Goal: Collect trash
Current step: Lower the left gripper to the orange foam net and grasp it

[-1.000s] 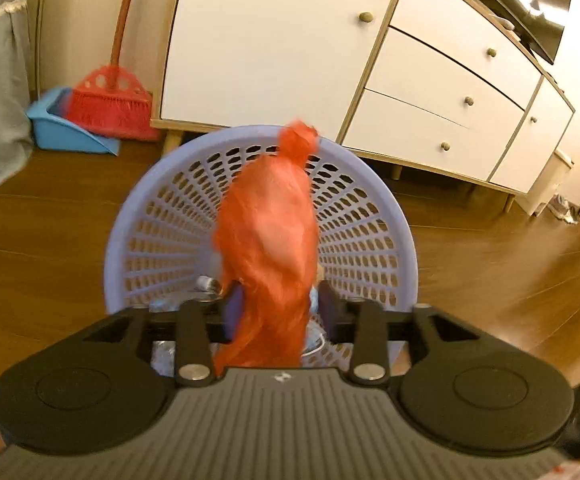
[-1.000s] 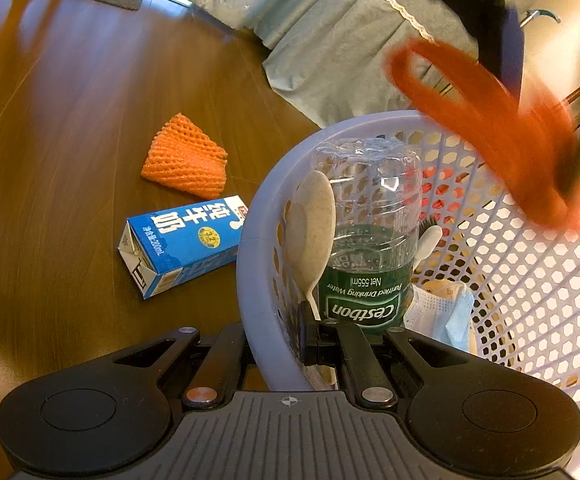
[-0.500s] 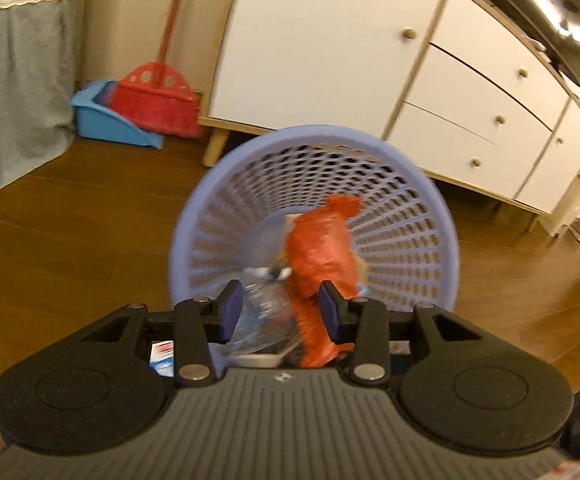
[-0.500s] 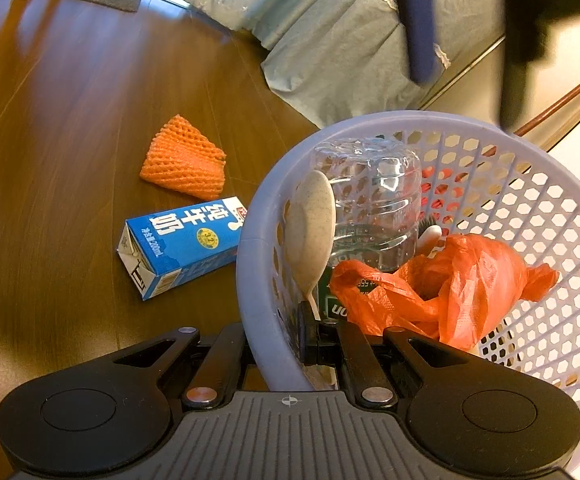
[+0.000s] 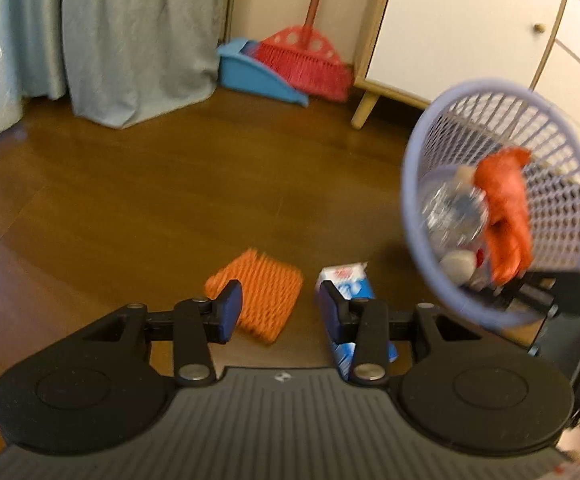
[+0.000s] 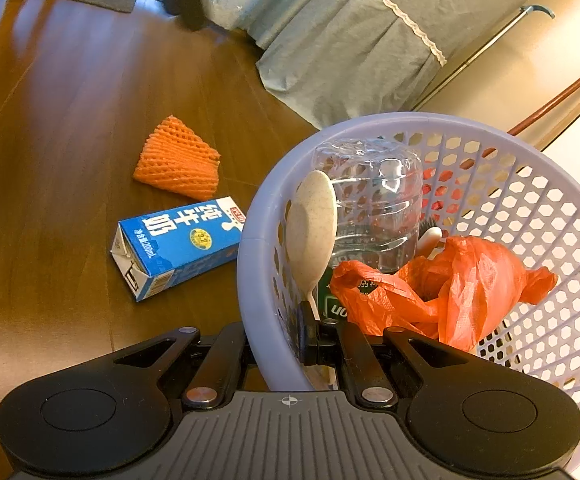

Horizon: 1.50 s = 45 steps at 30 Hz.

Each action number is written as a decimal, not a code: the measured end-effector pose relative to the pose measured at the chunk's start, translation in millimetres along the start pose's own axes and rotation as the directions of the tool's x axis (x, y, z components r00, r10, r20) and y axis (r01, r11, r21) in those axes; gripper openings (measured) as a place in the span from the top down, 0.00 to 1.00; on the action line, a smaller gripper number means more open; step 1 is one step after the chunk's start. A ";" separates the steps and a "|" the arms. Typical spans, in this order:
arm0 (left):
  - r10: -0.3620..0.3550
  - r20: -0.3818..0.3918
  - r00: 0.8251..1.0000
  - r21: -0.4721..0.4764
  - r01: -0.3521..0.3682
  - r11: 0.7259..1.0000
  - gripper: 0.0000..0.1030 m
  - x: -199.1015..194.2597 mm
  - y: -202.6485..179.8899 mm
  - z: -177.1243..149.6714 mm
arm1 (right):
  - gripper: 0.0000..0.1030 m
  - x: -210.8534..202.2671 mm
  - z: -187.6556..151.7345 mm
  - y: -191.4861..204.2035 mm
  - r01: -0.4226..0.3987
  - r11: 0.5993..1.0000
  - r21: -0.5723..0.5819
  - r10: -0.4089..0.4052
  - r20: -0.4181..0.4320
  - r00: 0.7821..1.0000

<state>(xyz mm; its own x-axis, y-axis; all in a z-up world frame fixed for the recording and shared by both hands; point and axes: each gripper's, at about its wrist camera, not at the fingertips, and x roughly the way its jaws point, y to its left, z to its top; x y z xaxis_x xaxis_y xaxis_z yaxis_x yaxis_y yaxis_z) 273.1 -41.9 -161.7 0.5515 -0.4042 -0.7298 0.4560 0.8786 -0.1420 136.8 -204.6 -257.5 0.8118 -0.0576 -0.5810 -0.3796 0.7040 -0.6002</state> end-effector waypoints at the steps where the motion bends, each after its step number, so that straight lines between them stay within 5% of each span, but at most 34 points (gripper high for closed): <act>1: 0.009 -0.006 1.000 0.007 -0.009 1.000 0.64 2.0 1.1 -5.1 | 0.97 0.4 0.1 -0.5 0.001 1.000 0.001 -0.001 -0.001 1.000; 16: 0.078 -0.016 0.997 0.191 -0.074 0.979 0.49 57.0 -14.9 -32.8 | 0.97 3.7 -6.6 -7.0 0.010 1.000 -0.005 -0.010 -0.013 1.000; 28: 0.110 -0.031 0.993 0.420 -0.087 0.903 0.50 110.4 -25.4 -55.6 | 0.97 7.8 -11.2 -10.1 0.016 1.000 -0.009 -0.016 -0.012 1.000; 36: 0.112 -0.029 0.993 0.527 -0.080 0.846 0.59 132.3 -34.8 -57.4 | 0.97 9.5 -13.1 -8.9 0.018 1.000 -0.011 -0.018 -0.010 1.000; 41: 0.130 -0.048 0.990 0.519 -0.087 0.850 0.59 142.6 -34.3 -56.2 | 0.97 9.6 -13.5 -8.8 0.018 1.000 -0.009 -0.018 -0.009 1.000; 45: 0.148 -0.076 0.986 0.477 -0.094 0.874 0.79 148.1 -28.8 -52.2 | 0.97 9.4 -13.7 -8.3 0.018 1.000 -0.007 -0.019 -0.010 1.000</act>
<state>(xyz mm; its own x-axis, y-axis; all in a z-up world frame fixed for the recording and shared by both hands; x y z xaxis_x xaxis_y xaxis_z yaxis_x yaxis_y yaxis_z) 305.2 -113.7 -300.6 0.5581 -0.2496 -0.7914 0.6797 0.6845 0.2635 141.4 -220.7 -265.5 0.8142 -0.0779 -0.5754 -0.3675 0.6982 -0.6144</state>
